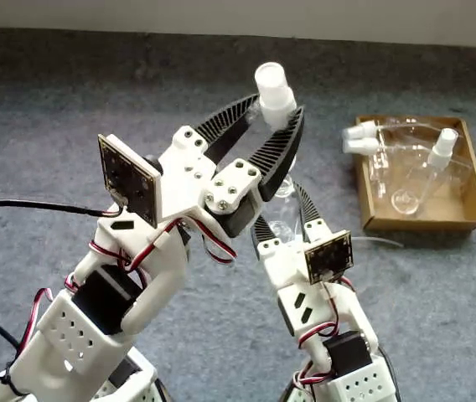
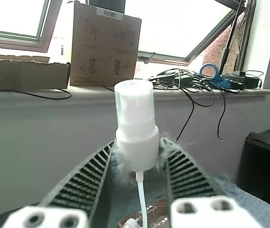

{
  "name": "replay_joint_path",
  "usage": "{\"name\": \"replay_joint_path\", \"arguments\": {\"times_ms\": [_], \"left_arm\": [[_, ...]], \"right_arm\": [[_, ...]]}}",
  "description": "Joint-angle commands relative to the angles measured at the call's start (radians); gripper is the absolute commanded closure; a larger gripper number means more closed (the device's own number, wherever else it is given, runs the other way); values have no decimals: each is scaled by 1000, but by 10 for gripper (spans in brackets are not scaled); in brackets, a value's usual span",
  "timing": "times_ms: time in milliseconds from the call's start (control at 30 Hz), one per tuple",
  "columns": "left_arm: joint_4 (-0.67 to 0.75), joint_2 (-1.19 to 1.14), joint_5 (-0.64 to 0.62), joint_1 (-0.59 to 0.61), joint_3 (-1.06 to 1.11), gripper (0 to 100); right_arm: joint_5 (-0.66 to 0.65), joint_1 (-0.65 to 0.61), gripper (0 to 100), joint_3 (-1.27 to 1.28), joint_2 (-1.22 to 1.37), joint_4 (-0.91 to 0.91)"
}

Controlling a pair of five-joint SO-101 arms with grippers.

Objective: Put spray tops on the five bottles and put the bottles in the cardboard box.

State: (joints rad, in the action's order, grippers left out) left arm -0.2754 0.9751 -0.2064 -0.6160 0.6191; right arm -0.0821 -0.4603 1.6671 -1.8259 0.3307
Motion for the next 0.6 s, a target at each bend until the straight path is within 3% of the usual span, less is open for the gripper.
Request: {"name": "replay_joint_path", "arguments": {"times_ms": [0, 567], "left_arm": [[25, 24, 8, -24, -47, 994], [-26, 24, 8, -22, -70, 994]], "right_arm": [[12, -8, 864, 104, -12, -5], [12, -8, 864, 104, -12, -5]]}}
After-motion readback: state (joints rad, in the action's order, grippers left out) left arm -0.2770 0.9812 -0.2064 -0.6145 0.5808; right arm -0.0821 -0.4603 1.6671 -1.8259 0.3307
